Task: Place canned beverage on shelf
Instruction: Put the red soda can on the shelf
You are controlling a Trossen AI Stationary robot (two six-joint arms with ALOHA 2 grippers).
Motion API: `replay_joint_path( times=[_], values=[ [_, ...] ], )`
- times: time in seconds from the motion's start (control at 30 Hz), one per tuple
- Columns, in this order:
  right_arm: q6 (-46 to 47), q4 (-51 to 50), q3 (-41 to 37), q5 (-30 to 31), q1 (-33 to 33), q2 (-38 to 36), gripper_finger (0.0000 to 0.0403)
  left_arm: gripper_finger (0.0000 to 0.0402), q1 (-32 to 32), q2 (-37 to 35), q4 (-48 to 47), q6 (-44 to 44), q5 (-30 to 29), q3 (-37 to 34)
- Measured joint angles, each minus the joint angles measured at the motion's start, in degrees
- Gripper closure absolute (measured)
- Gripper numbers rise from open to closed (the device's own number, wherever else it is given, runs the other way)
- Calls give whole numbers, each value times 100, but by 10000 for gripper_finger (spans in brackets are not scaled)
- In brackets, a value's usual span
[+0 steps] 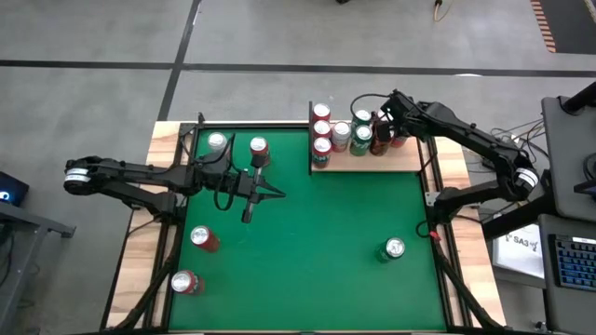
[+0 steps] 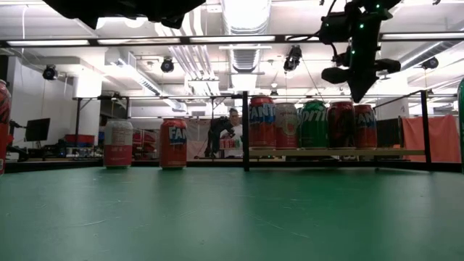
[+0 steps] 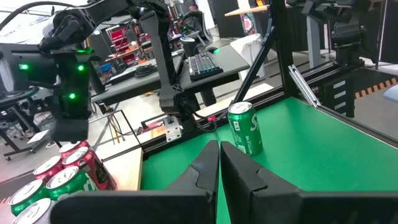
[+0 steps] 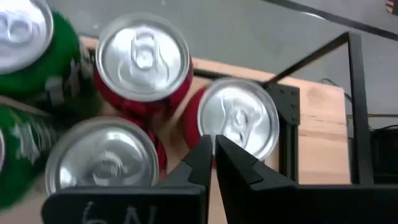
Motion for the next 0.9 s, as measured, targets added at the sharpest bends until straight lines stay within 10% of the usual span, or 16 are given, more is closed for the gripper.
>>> replay_joint_path(
  times=[0.9],
  values=[
    [168, -228, -65, -90, 148, 38, 390, 402, 2, 0, 0, 2, 0, 0]
  ],
)
